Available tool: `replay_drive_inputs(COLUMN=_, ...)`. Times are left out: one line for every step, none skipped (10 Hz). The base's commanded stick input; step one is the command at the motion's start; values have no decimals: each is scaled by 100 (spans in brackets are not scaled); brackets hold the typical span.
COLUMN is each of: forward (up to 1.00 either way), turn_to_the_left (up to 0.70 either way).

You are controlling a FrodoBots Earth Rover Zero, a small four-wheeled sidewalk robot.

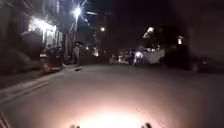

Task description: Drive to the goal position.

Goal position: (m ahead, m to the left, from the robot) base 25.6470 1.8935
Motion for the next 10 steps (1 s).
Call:
replay_drive_inputs(forward=70, turn_to_the_left=0)
replay_drive_inputs(forward=70, turn_to_the_left=0)
replay_drive_inputs(forward=70, turn_to_the_left=0)
replay_drive_inputs(forward=70, turn_to_the_left=0)
replay_drive_inputs(forward=70, turn_to_the_left=0)
replay_drive_inputs(forward=70, turn_to_the_left=0)
replay_drive_inputs(forward=70, turn_to_the_left=0)
replay_drive_inputs(forward=70, turn_to_the_left=0)
replay_drive_inputs(forward=70, turn_to_the_left=0)
replay_drive_inputs(forward=70, turn_to_the_left=0)
